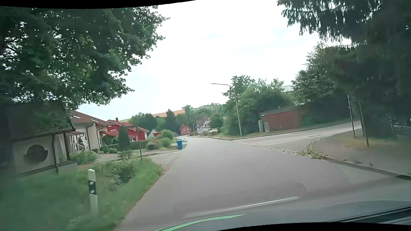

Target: Follow the waypoints while adhering to traffic rules and regulations

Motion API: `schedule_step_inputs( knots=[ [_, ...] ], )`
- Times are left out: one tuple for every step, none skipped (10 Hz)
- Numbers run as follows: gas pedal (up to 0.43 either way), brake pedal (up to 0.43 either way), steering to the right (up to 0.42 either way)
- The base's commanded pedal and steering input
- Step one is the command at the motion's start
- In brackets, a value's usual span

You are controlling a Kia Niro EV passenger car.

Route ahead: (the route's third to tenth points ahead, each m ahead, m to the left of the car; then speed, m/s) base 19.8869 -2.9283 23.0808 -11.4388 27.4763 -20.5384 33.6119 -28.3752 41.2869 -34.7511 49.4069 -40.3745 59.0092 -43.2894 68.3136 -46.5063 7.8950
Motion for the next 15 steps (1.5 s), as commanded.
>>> schedule_step_inputs(
  knots=[
    [0.000, 0.280, 0.050],
    [0.000, 0.280, 0.055],
    [0.000, 0.280, 0.063],
    [0.000, 0.280, 0.072],
    [0.000, 0.280, 0.085],
    [0.000, 0.280, 0.099],
    [0.000, 0.274, 0.116],
    [0.000, 0.274, 0.134],
    [0.000, 0.268, 0.147],
    [0.000, 0.268, 0.163],
    [0.000, 0.262, 0.183],
    [0.000, 0.256, 0.198],
    [0.000, 0.250, 0.218],
    [0.000, 0.238, 0.233],
    [0.000, 0.226, 0.250]
  ],
)
